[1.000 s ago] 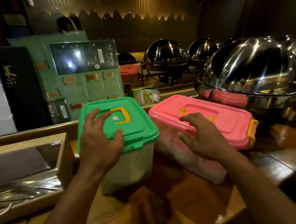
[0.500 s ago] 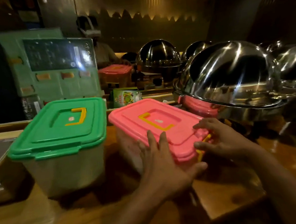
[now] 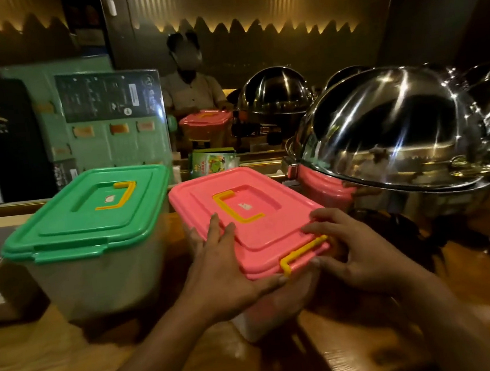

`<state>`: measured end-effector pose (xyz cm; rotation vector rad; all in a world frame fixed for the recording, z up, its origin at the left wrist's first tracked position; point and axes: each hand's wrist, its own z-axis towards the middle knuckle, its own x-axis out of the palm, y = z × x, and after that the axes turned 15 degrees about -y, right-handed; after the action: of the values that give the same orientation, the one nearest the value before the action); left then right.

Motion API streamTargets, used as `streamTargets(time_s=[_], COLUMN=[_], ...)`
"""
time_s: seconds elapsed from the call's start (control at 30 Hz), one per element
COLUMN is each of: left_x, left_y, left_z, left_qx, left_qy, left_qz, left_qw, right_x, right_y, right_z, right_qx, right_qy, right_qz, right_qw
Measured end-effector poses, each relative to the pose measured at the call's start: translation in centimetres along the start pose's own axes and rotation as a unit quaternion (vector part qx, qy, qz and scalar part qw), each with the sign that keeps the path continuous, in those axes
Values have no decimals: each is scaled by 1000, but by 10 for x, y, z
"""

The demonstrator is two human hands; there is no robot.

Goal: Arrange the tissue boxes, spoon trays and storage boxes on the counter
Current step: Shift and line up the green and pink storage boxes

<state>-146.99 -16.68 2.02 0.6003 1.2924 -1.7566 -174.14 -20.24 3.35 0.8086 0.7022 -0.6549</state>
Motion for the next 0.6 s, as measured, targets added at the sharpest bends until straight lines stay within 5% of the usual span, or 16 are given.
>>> streamTargets(time_s=[0.2,0.4,0.6], left_x=[-18,-9,12], left_y=[40,70,86], left_z=[37,52,69], left_qx=[37,-5,-113], left_qy=[28,-35,-15], left_qz=[-53,-186,-506], left_qw=[998,982,855], right_x=[35,74,111], right_y=[10,27,43], right_z=[5,21,31], right_qx=[-27,8,75], right_qy=[-128,-188,-210], right_qz=[-51,-50,-50], right_qw=[990,981,973])
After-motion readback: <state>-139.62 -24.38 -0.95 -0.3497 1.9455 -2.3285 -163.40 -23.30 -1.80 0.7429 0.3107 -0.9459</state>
